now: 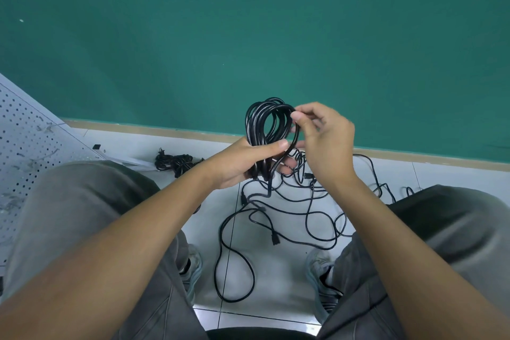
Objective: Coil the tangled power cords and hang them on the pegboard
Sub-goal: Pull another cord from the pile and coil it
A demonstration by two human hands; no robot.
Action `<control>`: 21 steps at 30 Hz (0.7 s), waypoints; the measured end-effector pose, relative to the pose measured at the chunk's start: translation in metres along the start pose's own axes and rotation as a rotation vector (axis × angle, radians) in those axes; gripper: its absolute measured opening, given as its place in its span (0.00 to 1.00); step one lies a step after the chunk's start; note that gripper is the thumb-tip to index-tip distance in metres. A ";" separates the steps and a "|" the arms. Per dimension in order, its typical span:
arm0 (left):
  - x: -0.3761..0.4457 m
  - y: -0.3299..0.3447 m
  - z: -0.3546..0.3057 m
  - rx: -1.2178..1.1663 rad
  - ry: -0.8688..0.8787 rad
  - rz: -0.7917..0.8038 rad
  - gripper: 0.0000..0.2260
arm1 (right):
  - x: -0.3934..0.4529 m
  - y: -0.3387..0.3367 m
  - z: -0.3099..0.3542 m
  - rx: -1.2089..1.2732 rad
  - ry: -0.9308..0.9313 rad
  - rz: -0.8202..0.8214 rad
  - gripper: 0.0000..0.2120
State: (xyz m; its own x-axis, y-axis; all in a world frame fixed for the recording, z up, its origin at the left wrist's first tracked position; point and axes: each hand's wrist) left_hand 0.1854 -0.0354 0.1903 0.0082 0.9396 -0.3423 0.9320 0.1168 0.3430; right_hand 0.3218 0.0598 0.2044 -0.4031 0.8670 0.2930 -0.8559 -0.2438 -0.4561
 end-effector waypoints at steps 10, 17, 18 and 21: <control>0.005 -0.003 0.010 -0.042 -0.041 -0.008 0.07 | 0.001 0.006 -0.004 -0.238 -0.205 -0.080 0.08; 0.007 -0.004 0.009 -0.256 -0.028 -0.109 0.08 | -0.006 0.007 0.005 0.069 0.144 0.395 0.22; 0.006 -0.004 0.009 -0.252 -0.034 -0.118 0.08 | -0.006 0.006 0.006 0.089 0.162 0.404 0.20; 0.005 -0.004 0.009 -0.202 -0.039 -0.142 0.08 | -0.005 0.001 0.010 0.103 0.185 0.397 0.14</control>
State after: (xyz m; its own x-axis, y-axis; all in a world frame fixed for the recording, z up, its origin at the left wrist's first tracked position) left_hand 0.1854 -0.0337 0.1790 -0.1002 0.8962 -0.4321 0.8336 0.3127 0.4553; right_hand 0.3194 0.0504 0.2111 -0.6498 0.7586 -0.0471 -0.6785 -0.6070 -0.4138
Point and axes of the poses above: each hand's wrist, its own x-axis towards the middle knuckle, its own y-axis out of the palm, z = x × y, and after that the axes turned 5 degrees about -x, right-handed
